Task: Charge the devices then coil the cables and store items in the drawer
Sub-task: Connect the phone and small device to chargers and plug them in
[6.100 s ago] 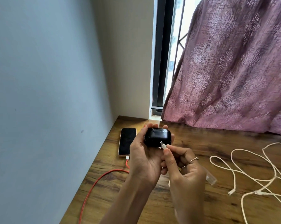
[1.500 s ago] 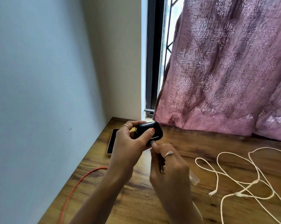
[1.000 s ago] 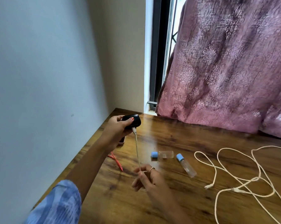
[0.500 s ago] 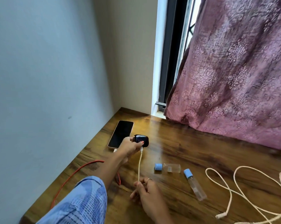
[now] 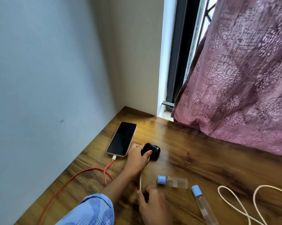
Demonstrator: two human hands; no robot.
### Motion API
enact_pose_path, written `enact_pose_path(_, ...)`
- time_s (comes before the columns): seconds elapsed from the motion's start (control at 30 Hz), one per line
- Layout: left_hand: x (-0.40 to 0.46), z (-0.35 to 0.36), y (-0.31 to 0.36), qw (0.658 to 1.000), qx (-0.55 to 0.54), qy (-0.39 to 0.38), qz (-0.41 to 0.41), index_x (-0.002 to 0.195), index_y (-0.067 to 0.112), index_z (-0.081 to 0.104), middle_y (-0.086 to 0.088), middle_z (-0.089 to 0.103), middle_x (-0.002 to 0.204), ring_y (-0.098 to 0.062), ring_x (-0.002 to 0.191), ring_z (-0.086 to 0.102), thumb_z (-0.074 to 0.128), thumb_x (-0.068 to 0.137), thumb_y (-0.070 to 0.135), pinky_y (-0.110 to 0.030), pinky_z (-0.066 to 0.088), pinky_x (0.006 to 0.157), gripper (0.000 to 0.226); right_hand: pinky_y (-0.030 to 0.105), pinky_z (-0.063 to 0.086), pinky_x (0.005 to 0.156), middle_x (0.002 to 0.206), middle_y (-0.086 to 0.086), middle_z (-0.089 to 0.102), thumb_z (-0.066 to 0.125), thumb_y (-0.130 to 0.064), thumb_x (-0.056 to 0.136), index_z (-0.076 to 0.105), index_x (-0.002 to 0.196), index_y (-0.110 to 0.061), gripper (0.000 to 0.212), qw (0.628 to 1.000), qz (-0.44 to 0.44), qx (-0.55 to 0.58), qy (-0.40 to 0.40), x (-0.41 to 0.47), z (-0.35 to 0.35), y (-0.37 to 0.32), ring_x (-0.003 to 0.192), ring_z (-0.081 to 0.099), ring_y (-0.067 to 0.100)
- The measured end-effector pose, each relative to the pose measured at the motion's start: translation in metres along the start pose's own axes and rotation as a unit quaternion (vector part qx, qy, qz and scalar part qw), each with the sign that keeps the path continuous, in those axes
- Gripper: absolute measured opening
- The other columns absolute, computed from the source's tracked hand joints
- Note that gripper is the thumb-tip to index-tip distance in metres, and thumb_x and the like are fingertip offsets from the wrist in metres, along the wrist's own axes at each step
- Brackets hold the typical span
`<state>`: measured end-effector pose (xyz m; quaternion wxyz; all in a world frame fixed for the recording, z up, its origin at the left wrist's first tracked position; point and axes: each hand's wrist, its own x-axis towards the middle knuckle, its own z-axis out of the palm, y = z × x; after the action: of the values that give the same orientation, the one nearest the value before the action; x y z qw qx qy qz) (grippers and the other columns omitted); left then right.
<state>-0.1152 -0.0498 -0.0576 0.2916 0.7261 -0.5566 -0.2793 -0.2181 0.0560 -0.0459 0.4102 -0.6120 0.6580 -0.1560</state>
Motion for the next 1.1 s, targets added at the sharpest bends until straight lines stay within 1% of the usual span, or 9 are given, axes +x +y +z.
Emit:
enact_pose_path(0.17, -0.003, 0.007, 0.003, 0.998, 0.022, 0.065, 0.008, 0.12, 0.01, 0.06, -0.006, 0.053, 0.106, -0.02, 0.101, 0.053, 0.06, 0.091, 0.029, -0.022, 0.04, 0.086, 0.035, 0.026, 0.049, 0.079, 0.101, -0.004, 0.069, 0.05, -0.048, 0.087, 0.051, 0.076, -0.025, 0.025, 1.0, 0.001, -0.017, -0.008, 0.002, -0.003, -0.002, 0.098, 0.063, 0.014)
enact_pose_path(0.3, -0.01, 0.004, 0.008, 0.994, 0.001, 0.108, 0.007, 0.121, 0.011, 0.06, -0.004, 0.056, 0.112, -0.013, 0.101, 0.054, 0.066, 0.087, 0.026, -0.021, 0.044, 0.087, 0.038, 0.027, 0.05, 0.077, 0.095, -0.005, 0.07, 0.05, -0.046, 0.087, 0.055, 0.079, -0.022, 0.025, 1.0, -0.019, -0.02, -0.006, 0.0, -0.004, 0.0, 0.093, 0.064, 0.014)
enact_pose_path(0.47, -0.026, -0.015, 0.008, 0.99, -0.011, 0.134, 0.032, 0.095, 0.012, 0.069, 0.001, 0.066, 0.092, -0.002, 0.078, 0.056, 0.061, 0.09, 0.014, -0.003, 0.041, 0.062, 0.01, 0.03, 0.048, 0.077, 0.094, 0.0, 0.066, 0.048, -0.044, 0.091, 0.057, 0.089, -0.022, 0.024, 0.998, -0.049, -0.035, 0.016, -0.005, -0.009, 0.002, 0.093, 0.061, 0.018)
enact_pose_path(0.57, -0.046, -0.035, 0.001, 0.989, -0.024, 0.145, 0.032, 0.087, 0.015, 0.068, 0.003, 0.068, 0.075, -0.005, 0.066, 0.061, 0.056, 0.093, 0.02, -0.011, 0.048, 0.06, 0.015, 0.033, 0.046, 0.081, 0.099, 0.002, 0.06, 0.047, -0.035, 0.093, 0.056, 0.093, -0.018, 0.02, 0.991, -0.111, -0.058, 0.05, -0.011, -0.009, -0.002, 0.096, 0.057, 0.021)
enact_pose_path(0.63, -0.062, -0.05, -0.006, 0.987, -0.03, 0.157, 0.022, 0.084, 0.016, 0.069, 0.005, 0.067, 0.066, -0.003, 0.06, 0.064, 0.053, 0.095, 0.032, -0.027, 0.055, 0.061, 0.025, 0.032, 0.043, 0.083, 0.106, 0.0, 0.056, 0.046, -0.033, 0.093, 0.057, 0.099, -0.017, 0.02, 0.982, -0.153, -0.086, 0.073, -0.017, -0.006, -0.012, 0.102, 0.054, 0.021)
enact_pose_path(0.7, -0.079, -0.065, -0.012, 0.982, -0.027, 0.186, 0.02, 0.076, 0.018, 0.066, 0.006, 0.065, 0.059, 0.001, 0.054, 0.062, 0.051, 0.094, 0.042, -0.026, 0.054, 0.056, 0.034, 0.033, 0.042, 0.087, 0.11, -0.002, 0.054, 0.046, -0.031, 0.093, 0.058, 0.104, -0.018, 0.02, 0.975, -0.186, -0.093, 0.073, -0.024, 0.001, -0.025, 0.106, 0.052, 0.019)
enact_pose_path(0.83, -0.109, -0.095, -0.014, 0.968, -0.086, 0.228, 0.056, 0.075, 0.025, 0.064, 0.014, 0.064, 0.062, 0.007, 0.063, 0.062, 0.055, 0.093, 0.037, -0.007, 0.044, 0.053, 0.023, 0.034, 0.042, 0.09, 0.112, -0.002, 0.053, 0.046, -0.034, 0.095, 0.058, 0.104, -0.017, 0.022, 0.966, -0.229, -0.103, 0.058, -0.04, 0.019, -0.045, 0.106, 0.05, 0.019)
enact_pose_path(0.93, -0.137, -0.118, -0.025, 0.959, -0.113, 0.254, 0.048, 0.08, 0.022, 0.064, 0.011, 0.065, 0.066, 0.004, 0.066, 0.062, 0.053, 0.095, 0.033, -0.008, 0.045, 0.056, 0.021, 0.036, 0.042, 0.087, 0.115, 0.001, 0.052, 0.047, -0.03, 0.093, 0.058, 0.105, -0.017, 0.02, 0.957, -0.27, -0.099, 0.042, -0.063, 0.038, -0.06, 0.104, 0.053, 0.022)
enact_pose_path(1.1, -0.207, -0.145, -0.076, 0.942, -0.101, 0.317, -0.042, 0.081, 0.021, 0.063, 0.007, 0.065, 0.072, -0.009, 0.069, 0.061, 0.049, 0.096, 0.028, -0.013, 0.042, 0.057, 0.022, 0.036, 0.045, 0.087, 0.116, 0.001, 0.051, 0.049, -0.03, 0.092, 0.06, 0.108, -0.017, 0.023, 0.94, -0.317, -0.113, 0.047, -0.105, 0.07, -0.069, 0.107, 0.052, 0.022)
